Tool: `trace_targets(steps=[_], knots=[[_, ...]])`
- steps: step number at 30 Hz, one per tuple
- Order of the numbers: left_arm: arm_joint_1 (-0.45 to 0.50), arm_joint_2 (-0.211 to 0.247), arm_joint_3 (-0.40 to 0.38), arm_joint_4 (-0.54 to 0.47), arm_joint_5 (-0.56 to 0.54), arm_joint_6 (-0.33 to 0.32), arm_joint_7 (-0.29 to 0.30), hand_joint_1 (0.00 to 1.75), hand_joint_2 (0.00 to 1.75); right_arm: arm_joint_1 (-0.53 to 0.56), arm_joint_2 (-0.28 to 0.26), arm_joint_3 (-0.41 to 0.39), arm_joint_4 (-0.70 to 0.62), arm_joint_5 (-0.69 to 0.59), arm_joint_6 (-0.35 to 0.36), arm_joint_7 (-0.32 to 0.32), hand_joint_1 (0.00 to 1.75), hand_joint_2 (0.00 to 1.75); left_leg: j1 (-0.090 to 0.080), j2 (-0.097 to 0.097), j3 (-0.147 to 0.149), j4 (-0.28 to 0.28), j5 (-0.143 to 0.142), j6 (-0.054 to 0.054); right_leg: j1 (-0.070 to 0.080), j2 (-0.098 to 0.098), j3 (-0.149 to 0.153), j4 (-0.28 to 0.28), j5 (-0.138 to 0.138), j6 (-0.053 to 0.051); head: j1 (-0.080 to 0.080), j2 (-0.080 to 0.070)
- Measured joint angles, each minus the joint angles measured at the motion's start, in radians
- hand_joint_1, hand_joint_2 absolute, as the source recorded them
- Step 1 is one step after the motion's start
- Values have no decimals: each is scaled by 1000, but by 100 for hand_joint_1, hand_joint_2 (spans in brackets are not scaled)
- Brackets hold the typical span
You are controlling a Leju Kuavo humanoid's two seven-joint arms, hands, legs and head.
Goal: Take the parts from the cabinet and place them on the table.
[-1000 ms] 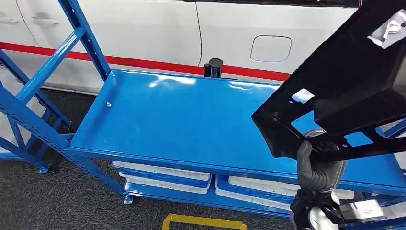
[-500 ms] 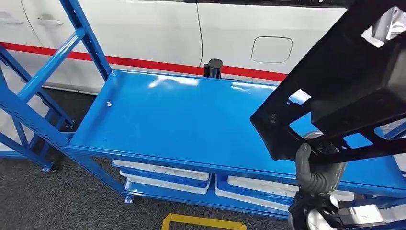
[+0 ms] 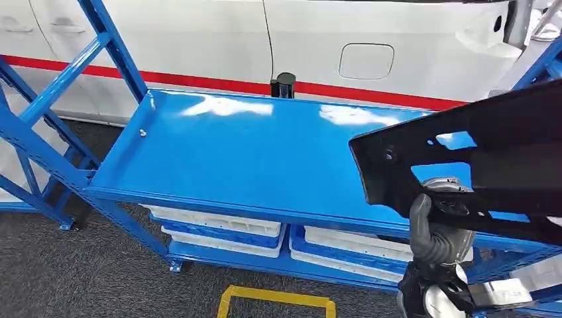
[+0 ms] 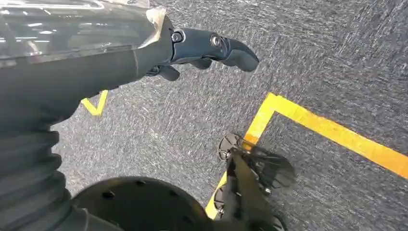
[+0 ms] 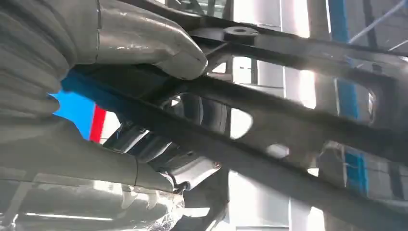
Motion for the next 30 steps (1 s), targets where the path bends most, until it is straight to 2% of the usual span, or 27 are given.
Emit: trace_targets(steps=[2,3,4,5,6,7,8,9,10,11,12,13,14,15,16,18,19,20,21,22,23,24,25,26,28,29,30], knots=[[0,-1,2,0,1,2,-2,0,175,-8,1,8,4,0,-2,2,175,175,-10,-1,-6,-3,5,5,-9,-3,-1,-1,9,13,-6,0],[0,-1,4,0,1,3,-2,0,175,-8,2,10,5,0,-5,2,175,175,-13,-1,-8,-6,11,12,-11,-3,-1,-4,16,21,-5,0],[1,-4,6,2,2,3,-2,0,175,-9,0,10,5,0,-9,2,175,175,0,4,-19,-25,31,22,-3,-3,-8,6,10,23,-4,0],[0,-4,6,2,2,4,-3,0,175,-9,0,10,6,0,-11,2,175,175,-3,7,-17,-27,40,23,-9,-2,-24,23,-14,22,-6,0],[-1,-5,6,2,2,4,-4,0,175,-9,0,10,6,-2,-14,3,175,175,-1,7,-32,-27,50,32,-5,-1,-48,74,-61,13,1,0],[-2,-5,7,2,2,3,-5,0,175,-10,0,10,7,-3,-17,3,175,175,-2,8,-46,-27,60,33,-7,0,-72,151,-109,8,4,0],[-2,-6,7,2,2,3,-5,0,175,-9,0,10,9,0,-17,3,175,175,-2,9,-61,-26,71,34,-9,0,-98,237,-149,8,2,0],[-1,-7,8,2,2,3,-5,0,175,-8,-1,10,10,0,-17,3,175,175,-2,10,-73,-26,79,33,-10,0,-109,289,-164,14,4,0],[0,-7,8,2,2,3,-5,0,175,-7,-1,10,13,0,-17,3,175,175,-2,11,-85,-26,88,31,-12,0,-102,303,-160,24,3,0],[0,-7,10,2,2,3,-5,0,175,-7,-1,10,15,-1,-17,3,175,175,0,11,-97,-25,97,28,-15,0,-72,273,-139,38,4,0],[0,-8,10,2,2,3,-5,0,175,-8,-1,10,15,-1,-17,4,175,175,2,11,-108,-25,106,24,-19,0,-19,198,-108,53,4,0],[0,-8,11,3,2,3,-5,0,175,-8,-1,10,15,-1,-17,4,175,175,3,11,-114,-24,112,21,-21,0,22,136,-88,59,3,0],[-1,-9,12,3,2,3,-6,0,175,-10,-2,10,15,0,-17,5,175,175,2,10,-123,-18,121,11,-26,0,109,3,-77,64,5,0],[-1,-9,13,3,2,3,-9,0,175,-15,-2,11,15,0,-18,5,175,175,-1,9,-134,-14,127,3,-17,4,143,-52,-96,52,5,0],[-1,-9,14,3,2,3,-11,0,175,-13,-2,11,15,-1,-18,5,175,175,-3,9,-132,-15,136,-2,-13,7,128,-42,-89,41,-2,0],[-1,-10,15,3,2,3,-14,0,175,-13,-3,9,16,-3,-19,5,175,175,-1,7,-133,-15,148,-10,-11,8,117,-37,-85,32,-3,0],[1,-10,16,3,2,3,-15,0,175,-12,-3,8,16,-4,-20,5,175,175,2,5,-136,-15,153,-16,-20,6,110,-41,-76,17,-3,0],[2,-10,17,3,2,2,-17,0,175,-13,-3,9,16,-4,-22,5,175,175,7,4,-146,2,119,-21,-24,2,104,-41,-67,3,-3,0],[2,-10,17,3,2,0,-18,0,175,-10,-3,9,15,-4,-25,5,175,175,8,4,-158,44,59,-25,-22,1,94,-41,-58,-12,-4,0],[1,-11,18,3,2,0,-19,0,175,-9,-3,8,15,-5,-27,5,175,175,8,3,-170,88,15,-28,-21,0,86,-41,-52,-18,-6,0],[2,-11,18,3,2,0,-20,0,175,-5,-3,8,15,-5,-29,5,175,175,10,3,-194,179,-50,-33,-18,-1,75,-40,-40,-21,-7,0],[2,-11,18,3,2,-2,-20,0,175,0,-3,8,15,-5,-29,5,175,175,10,3,-213,268,-88,-36,-15,-2,62,-39,-26,-21,-8,0],[1,-11,19,3,2,-3,-21,0,175,4,-3,8,15,-5,-29,5,175,175,11,3,-212,303,-83,-37,-14,-2,49,-37,-15,-20,-7,0],[1,-11,19,3,2,-3,-21,0,175,7,-3,8,15,-5,-30,5,175,175,11,3,-189,294,-56,-35,-12,-2,36,-36,-6,-17,-7,0],[1,-10,20,3,2,-3,-21,0,175,10,-3,7,15,-5,-30,5,175,175,11,3,-90,167,6,-28,-12,-1,17,-35,8,-11,-8,0],[0,-10,20,3,2,-5,-23,0,175,10,-3,7,14,-5,-32,4,175,175,11,1,-20,69,18,-21,-11,-1,13,-33,15,-6,-8,0],[-3,-10,20,3,2,-7,-23,0,175,11,-3,7,10,-5,-34,4,175,175,8,-3,33,-10,-3,-15,-7,-1,8,-32,20,1,-8,0]])
